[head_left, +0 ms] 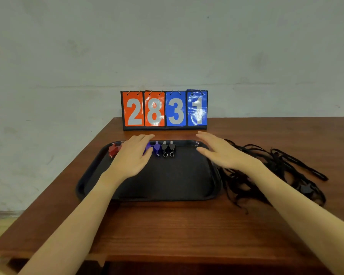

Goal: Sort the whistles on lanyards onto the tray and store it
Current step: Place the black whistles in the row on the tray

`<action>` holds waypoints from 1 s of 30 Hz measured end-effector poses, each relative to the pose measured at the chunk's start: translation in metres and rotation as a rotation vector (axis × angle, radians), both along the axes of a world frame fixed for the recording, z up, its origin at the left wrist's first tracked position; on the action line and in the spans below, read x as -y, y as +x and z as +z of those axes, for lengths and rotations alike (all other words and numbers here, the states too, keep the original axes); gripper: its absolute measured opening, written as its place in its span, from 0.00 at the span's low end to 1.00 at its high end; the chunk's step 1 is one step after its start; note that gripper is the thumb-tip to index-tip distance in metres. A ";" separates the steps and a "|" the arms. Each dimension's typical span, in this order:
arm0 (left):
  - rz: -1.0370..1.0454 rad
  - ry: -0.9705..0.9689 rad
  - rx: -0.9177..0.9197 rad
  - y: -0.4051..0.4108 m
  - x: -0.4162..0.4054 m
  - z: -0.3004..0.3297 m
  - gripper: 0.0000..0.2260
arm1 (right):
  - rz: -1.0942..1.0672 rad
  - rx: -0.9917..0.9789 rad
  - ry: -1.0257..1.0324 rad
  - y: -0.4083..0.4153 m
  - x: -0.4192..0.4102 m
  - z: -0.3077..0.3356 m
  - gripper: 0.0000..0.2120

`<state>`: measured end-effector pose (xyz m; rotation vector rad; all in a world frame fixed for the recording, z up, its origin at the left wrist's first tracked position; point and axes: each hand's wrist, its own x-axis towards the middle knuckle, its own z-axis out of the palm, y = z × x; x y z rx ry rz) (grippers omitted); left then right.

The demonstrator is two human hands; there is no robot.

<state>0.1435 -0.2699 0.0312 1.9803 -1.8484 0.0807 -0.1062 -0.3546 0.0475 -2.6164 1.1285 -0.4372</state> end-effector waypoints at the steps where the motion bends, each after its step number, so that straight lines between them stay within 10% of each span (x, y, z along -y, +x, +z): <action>1: -0.032 -0.018 -0.006 -0.004 -0.003 0.000 0.22 | -0.026 0.028 -0.006 -0.016 -0.001 -0.001 0.26; 12: -0.395 -0.131 0.166 -0.088 -0.012 0.014 0.20 | -0.346 0.143 0.037 -0.188 -0.022 0.000 0.09; 19: -0.504 -0.160 0.207 -0.141 -0.015 0.006 0.20 | -0.306 -0.133 0.186 -0.226 -0.045 0.001 0.15; 30: -0.463 -0.172 0.104 -0.164 -0.024 0.007 0.18 | -0.542 -0.128 -0.226 -0.225 -0.051 0.005 0.12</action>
